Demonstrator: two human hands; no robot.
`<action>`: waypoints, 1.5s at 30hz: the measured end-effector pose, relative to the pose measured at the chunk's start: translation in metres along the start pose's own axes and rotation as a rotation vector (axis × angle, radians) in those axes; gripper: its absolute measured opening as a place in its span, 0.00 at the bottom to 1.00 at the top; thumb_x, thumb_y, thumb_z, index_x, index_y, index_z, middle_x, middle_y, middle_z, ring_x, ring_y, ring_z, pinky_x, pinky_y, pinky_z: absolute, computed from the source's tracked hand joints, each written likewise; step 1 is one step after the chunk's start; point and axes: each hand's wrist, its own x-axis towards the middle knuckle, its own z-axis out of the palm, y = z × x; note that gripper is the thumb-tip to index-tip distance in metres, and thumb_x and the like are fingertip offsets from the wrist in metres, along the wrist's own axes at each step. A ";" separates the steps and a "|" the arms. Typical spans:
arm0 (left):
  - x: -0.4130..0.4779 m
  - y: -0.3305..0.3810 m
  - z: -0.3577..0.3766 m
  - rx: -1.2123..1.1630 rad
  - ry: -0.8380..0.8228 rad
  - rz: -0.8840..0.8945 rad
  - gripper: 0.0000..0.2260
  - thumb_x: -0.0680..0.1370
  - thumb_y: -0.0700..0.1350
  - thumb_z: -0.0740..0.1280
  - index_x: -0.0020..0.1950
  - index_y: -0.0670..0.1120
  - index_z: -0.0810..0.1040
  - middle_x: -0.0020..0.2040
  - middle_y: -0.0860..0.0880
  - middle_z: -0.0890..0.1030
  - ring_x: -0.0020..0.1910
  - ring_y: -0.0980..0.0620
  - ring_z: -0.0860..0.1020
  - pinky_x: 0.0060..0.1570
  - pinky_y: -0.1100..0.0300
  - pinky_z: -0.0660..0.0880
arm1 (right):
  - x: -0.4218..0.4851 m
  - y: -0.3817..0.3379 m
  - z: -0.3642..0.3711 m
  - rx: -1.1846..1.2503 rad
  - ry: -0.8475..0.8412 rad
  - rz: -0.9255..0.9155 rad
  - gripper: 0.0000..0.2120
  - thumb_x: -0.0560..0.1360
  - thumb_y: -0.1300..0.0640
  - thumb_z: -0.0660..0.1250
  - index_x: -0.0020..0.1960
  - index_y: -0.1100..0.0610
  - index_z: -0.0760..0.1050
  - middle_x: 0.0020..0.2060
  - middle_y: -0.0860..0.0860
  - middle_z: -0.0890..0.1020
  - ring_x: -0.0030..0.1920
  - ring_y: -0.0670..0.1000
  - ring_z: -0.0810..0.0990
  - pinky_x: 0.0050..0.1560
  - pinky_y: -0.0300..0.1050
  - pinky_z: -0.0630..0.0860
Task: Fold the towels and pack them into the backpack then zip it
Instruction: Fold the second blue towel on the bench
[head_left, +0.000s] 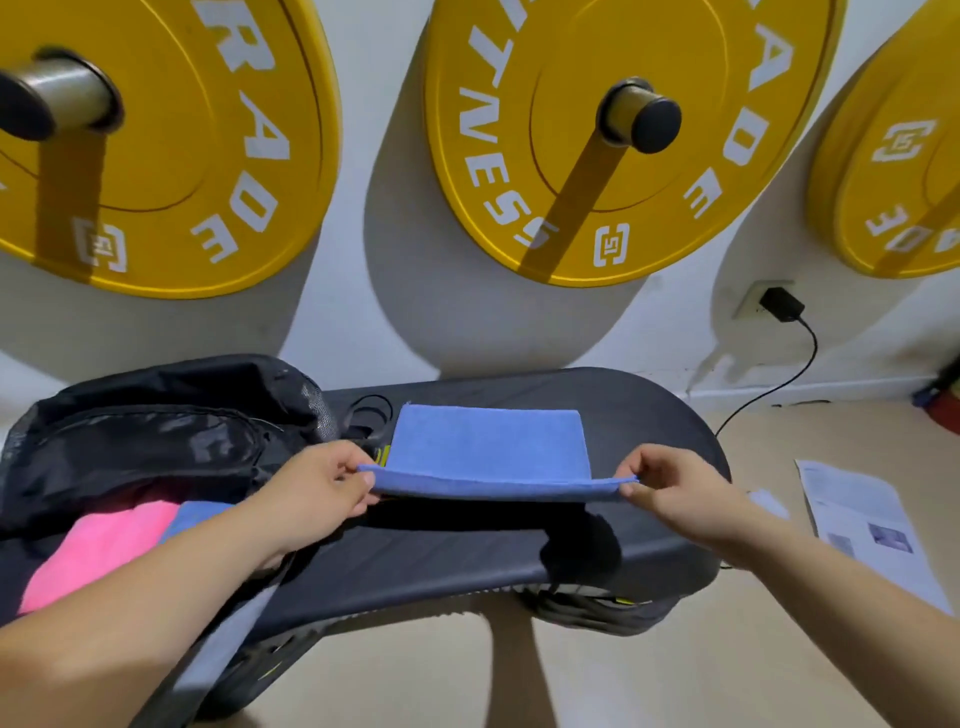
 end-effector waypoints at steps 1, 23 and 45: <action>-0.003 -0.008 0.003 0.056 -0.038 -0.033 0.05 0.82 0.37 0.64 0.49 0.40 0.80 0.43 0.40 0.86 0.46 0.48 0.87 0.55 0.50 0.83 | -0.003 0.005 0.003 -0.032 -0.078 0.044 0.04 0.76 0.62 0.70 0.43 0.56 0.79 0.38 0.56 0.83 0.38 0.48 0.75 0.42 0.40 0.71; 0.077 -0.005 0.023 0.415 0.003 -0.084 0.05 0.82 0.41 0.62 0.47 0.43 0.74 0.34 0.41 0.83 0.27 0.47 0.79 0.30 0.58 0.76 | 0.079 0.014 0.022 -0.154 0.052 0.250 0.09 0.78 0.54 0.70 0.46 0.60 0.78 0.44 0.59 0.85 0.48 0.60 0.84 0.40 0.50 0.82; 0.116 -0.026 0.053 0.617 -0.216 -0.305 0.25 0.60 0.50 0.80 0.52 0.47 0.76 0.50 0.50 0.80 0.50 0.49 0.80 0.49 0.58 0.78 | 0.153 0.048 0.064 -0.605 -0.105 0.063 0.13 0.72 0.39 0.71 0.44 0.46 0.73 0.46 0.47 0.70 0.52 0.51 0.71 0.53 0.49 0.78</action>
